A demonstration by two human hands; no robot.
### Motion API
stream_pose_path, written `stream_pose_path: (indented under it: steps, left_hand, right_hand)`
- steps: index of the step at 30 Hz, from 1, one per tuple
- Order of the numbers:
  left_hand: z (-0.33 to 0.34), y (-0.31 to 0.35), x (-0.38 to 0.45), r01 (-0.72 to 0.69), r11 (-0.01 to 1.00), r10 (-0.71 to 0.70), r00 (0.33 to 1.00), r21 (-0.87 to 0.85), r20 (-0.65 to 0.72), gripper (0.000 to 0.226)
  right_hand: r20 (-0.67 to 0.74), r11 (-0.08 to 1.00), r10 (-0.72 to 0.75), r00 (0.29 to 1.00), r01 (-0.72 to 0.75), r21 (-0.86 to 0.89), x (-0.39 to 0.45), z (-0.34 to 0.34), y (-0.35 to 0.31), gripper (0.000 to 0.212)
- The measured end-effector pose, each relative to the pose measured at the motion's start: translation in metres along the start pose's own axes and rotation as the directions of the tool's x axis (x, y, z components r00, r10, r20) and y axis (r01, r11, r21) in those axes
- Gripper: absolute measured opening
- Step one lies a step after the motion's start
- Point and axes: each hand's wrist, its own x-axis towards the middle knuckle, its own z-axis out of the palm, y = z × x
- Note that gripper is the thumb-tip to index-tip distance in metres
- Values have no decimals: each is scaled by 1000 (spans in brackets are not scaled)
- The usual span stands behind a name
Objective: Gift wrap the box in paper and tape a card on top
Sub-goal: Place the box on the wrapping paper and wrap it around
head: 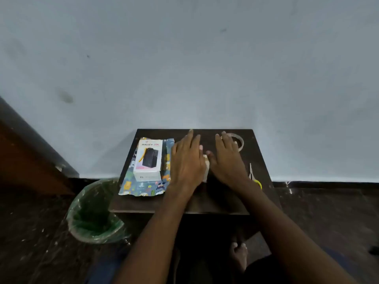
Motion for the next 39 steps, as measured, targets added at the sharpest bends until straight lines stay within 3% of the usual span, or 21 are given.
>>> stream_pose_path:
  steps: [4, 10, 14, 19, 21, 24, 28, 31, 36, 39]
  left_hand:
    - [-9, -6, 18, 6, 997, 14, 969, -81, 245, 38]
    - [-2, -2, -4, -11, 997, -24, 895, 74, 446, 34]
    - [9, 11, -9, -5, 998, -25, 887, 64, 462, 35]
    - [15, 23, -7, -13, 988, 94, 838, -153, 537, 47]
    - [14, 25, -5, -5, 994, 63, 840, -109, 538, 54]
    - [11, 27, -7, -19, 998, -10, 867, 54, 499, 56]
    - [16, 35, -11, -69, 998, 56, 866, 8, 497, 52]
    - [26, 42, -10, -120, 992, 117, 854, -27, 507, 50]
    - [38, 41, -9, -65, 993, 105, 847, -95, 521, 53]
    - [43, 44, -6, -48, 994, 92, 827, -94, 555, 55]
  right_hand:
    - [84, 995, 4, 996, 4, -98, 14, -7, 18, 63]
    - [299, 978, 59, 952, 5, -208, 16, -5, 43, 53]
    - [324, 997, 42, 945, -17, -78, 24, -10, 52, 50]
    - [293, 993, 114, 949, -98, -67, 22, -12, 62, 44]
    - [207, 989, 137, 969, -124, -78, 15, -19, 60, 47]
    - [75, 986, 131, 988, -122, -116, 7, -24, 59, 30]
    - [129, 984, 101, 986, -79, -162, 15, -27, 68, 19]
    - [132, 981, 111, 985, -87, -171, 21, -32, 74, 24]
    - [161, 988, 120, 980, -101, -120, 13, -36, 72, 31]
    - [106, 988, 142, 984, -135, -72, -4, -41, 66, 43]
